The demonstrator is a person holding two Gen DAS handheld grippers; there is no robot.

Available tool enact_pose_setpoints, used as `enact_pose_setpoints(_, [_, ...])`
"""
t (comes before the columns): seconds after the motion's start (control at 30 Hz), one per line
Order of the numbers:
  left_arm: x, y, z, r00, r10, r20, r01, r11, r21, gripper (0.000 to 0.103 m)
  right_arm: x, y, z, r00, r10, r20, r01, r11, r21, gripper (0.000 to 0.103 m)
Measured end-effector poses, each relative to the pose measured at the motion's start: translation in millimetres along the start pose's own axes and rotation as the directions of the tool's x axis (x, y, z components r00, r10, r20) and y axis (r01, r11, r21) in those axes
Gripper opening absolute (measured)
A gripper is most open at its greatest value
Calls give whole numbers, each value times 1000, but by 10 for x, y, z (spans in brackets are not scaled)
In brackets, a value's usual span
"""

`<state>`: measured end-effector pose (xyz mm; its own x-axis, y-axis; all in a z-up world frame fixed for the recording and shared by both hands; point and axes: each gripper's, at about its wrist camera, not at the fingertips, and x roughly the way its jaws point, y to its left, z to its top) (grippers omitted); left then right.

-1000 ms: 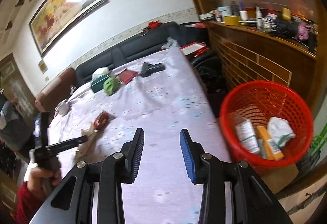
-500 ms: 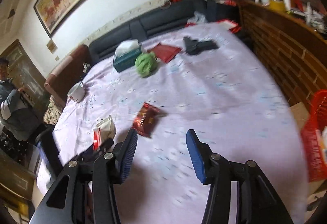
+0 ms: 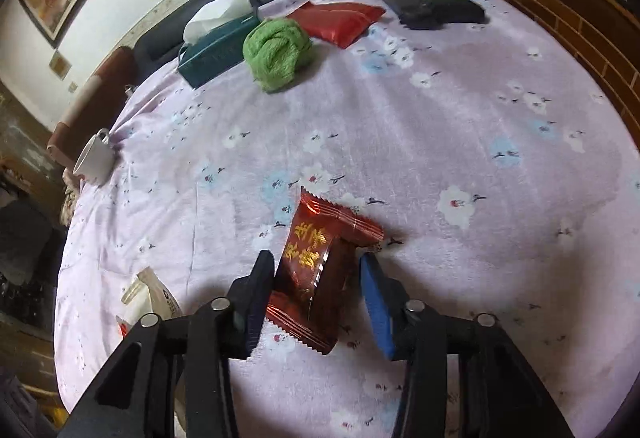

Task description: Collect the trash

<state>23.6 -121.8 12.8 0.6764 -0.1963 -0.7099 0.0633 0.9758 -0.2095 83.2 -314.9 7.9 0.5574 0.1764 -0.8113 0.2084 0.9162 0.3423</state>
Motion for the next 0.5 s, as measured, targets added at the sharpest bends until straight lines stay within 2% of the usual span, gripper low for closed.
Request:
enact_pose_setpoints(0.17, [-33, -108, -21, 1000, -5, 17, 4, 999, 50, 42, -104, -10, -58, 999, 2, 35, 1, 997, -74, 33])
enact_pose_setpoints(0.3, [-50, -194, -37, 1000, -6, 30, 3, 996, 88, 42, -344, -150, -195, 995, 25, 92, -18, 997, -75, 33])
enact_pose_setpoints(0.5, [-64, -336, -82, 999, -32, 27, 28, 988, 149, 42, -756, -253, -498, 978, -6, 209, 26, 995, -96, 33])
